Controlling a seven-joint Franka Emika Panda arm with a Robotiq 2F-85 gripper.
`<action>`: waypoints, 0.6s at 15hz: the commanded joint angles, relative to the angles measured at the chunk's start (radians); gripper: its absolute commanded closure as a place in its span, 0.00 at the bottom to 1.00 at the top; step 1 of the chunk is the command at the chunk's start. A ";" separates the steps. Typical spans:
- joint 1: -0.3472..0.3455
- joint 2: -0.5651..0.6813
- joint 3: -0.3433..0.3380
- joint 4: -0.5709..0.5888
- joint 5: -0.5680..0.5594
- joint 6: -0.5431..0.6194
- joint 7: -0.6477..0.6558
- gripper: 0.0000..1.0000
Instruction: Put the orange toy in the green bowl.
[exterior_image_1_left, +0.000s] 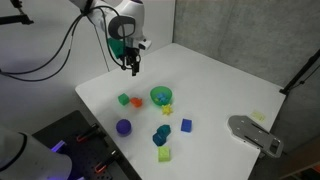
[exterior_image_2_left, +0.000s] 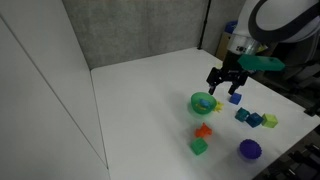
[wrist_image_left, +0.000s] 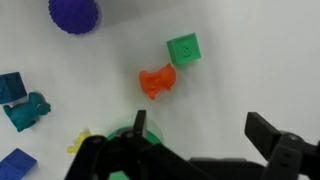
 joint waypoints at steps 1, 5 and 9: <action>0.016 0.112 -0.031 0.057 -0.006 0.027 -0.030 0.00; 0.031 0.209 -0.049 0.049 -0.040 0.126 -0.064 0.00; 0.055 0.293 -0.069 0.036 -0.081 0.281 -0.075 0.00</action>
